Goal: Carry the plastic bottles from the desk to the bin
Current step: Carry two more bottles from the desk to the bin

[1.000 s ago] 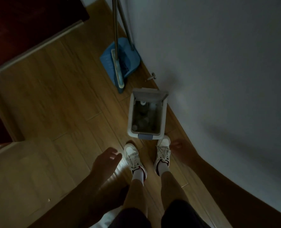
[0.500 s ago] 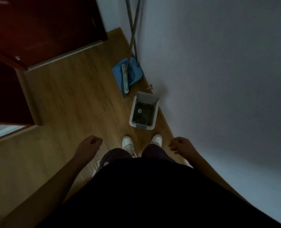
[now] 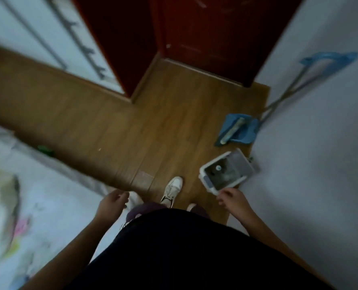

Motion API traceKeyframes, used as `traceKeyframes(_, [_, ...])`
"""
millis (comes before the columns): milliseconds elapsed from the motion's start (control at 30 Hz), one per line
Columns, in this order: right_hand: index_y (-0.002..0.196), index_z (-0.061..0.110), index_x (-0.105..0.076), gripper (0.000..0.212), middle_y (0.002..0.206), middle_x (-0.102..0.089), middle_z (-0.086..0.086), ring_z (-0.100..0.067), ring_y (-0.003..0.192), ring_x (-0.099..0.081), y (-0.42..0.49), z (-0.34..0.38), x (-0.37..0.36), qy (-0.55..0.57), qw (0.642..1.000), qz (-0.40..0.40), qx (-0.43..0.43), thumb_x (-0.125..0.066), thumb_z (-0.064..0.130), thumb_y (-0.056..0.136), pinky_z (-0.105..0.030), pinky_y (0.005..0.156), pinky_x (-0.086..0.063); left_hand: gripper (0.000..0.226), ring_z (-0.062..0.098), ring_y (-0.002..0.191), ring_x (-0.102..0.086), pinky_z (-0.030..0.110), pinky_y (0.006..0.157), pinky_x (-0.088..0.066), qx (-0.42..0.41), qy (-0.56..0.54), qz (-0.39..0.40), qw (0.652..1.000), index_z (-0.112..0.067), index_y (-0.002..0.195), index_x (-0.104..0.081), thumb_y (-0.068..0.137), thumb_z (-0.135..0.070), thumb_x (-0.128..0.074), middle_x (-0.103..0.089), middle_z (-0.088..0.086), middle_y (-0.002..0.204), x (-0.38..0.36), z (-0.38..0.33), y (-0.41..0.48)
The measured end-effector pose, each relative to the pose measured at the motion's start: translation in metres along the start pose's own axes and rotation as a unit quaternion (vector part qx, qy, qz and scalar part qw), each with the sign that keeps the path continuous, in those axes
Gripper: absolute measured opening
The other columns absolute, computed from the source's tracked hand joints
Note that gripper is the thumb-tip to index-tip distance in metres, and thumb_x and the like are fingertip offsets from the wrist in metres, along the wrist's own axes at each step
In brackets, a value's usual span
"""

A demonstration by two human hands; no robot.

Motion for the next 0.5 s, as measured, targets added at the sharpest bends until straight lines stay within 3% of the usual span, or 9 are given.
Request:
traceKeyframes(100, [0.097, 0.024, -0.067, 0.014, 0.092, -0.073, 0.003, -0.016, 0.087, -0.070, -0.003, 0.035, -0.026, -0.082, 0.994, 0.054, 0.038, -0.054, 0.029, 0.097, -0.042, 0.088, -0.057, 0.021, 0.022, 0.077, -0.074, 0.041, 0.074, -0.054, 0.071, -0.062, -0.068, 0.993, -0.017, 0.093, -0.068, 0.094, -0.036, -0.058, -0.076, 0.002, 0.084, -0.003, 0.078, -0.060])
traceKeyframes(233, [0.096, 0.024, -0.064, 0.010, 0.097, -0.072, 0.000, -0.017, 0.092, -0.069, -0.025, 0.071, -0.088, -0.185, 0.966, 0.153, 0.097, -0.054, 0.025, 0.099, -0.038, 0.089, -0.054, 0.021, 0.022, 0.075, -0.074, 0.041, 0.074, -0.056, 0.164, -0.150, -0.150, 0.964, -0.016, 0.094, -0.069, 0.096, -0.035, -0.059, -0.076, 0.003, 0.083, -0.023, 0.179, -0.148])
traceKeyframes(367, [0.092, 0.022, -0.065, 0.013, 0.097, -0.074, -0.004, -0.022, 0.093, -0.070, -0.055, 0.084, -0.162, -0.314, 0.899, 0.265, 0.149, -0.055, 0.029, 0.097, -0.040, 0.091, -0.054, 0.020, 0.021, 0.075, -0.073, 0.036, 0.069, -0.053, 0.240, -0.227, -0.204, 0.922, -0.014, 0.096, -0.067, 0.100, -0.031, -0.056, -0.075, 0.005, 0.086, -0.058, 0.256, -0.235])
traceKeyframes(500, [0.094, 0.013, -0.067, 0.014, 0.096, -0.075, -0.012, -0.019, 0.079, -0.067, -0.102, 0.081, -0.232, -0.413, 0.825, 0.312, 0.226, -0.057, 0.022, 0.097, -0.027, 0.070, -0.051, 0.022, 0.022, 0.077, -0.072, 0.035, 0.066, -0.052, 0.310, -0.319, -0.268, 0.854, -0.015, 0.092, -0.067, 0.101, -0.030, -0.055, -0.074, 0.005, 0.087, -0.100, 0.313, -0.315])
Point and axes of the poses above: each hand's wrist, its own y-axis towards the middle knuckle, its own x-axis out of the back of the hand, z = x × y, the point moved 3 cm from there along y, towards the middle knuckle
